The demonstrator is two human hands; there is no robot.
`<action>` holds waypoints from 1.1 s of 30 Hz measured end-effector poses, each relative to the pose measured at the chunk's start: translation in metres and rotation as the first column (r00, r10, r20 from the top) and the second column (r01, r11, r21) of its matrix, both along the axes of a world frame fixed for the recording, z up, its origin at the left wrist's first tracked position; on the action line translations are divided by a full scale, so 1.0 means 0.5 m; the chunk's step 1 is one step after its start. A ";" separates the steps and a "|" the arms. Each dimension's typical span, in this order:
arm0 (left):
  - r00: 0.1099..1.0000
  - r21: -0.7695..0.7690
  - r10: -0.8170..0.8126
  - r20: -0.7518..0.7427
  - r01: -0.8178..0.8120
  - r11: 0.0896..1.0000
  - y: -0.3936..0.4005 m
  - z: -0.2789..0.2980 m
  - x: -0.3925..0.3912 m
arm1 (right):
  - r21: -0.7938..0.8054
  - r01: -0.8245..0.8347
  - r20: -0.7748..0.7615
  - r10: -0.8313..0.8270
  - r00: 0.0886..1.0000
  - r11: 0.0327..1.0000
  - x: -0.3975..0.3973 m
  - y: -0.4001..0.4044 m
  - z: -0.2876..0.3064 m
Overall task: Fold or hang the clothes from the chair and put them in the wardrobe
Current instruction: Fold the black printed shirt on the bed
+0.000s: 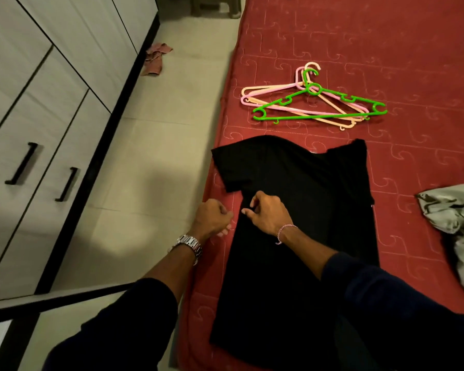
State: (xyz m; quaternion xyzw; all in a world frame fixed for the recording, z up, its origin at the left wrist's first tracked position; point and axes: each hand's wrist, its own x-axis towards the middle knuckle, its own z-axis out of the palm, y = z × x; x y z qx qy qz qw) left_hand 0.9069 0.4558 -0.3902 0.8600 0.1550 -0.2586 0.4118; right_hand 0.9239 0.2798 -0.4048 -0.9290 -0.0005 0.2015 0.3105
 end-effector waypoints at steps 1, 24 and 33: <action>0.998 -0.033 -0.017 -0.066 0.015 0.999 -0.002 0.007 -0.023 | 0.000 0.000 -0.035 0.000 0.999 1.000 -0.020 -0.004 0.001; 0.985 -0.293 0.002 -0.171 -0.053 0.955 0.037 -0.012 -0.334 | 0.149 0.233 -0.256 -0.190 0.948 0.961 -0.141 0.055 0.011; 0.986 -0.368 -0.139 -0.092 0.096 0.925 -0.024 0.000 -0.331 | 0.433 0.426 -0.402 -0.253 0.880 0.794 -0.165 -0.069 0.054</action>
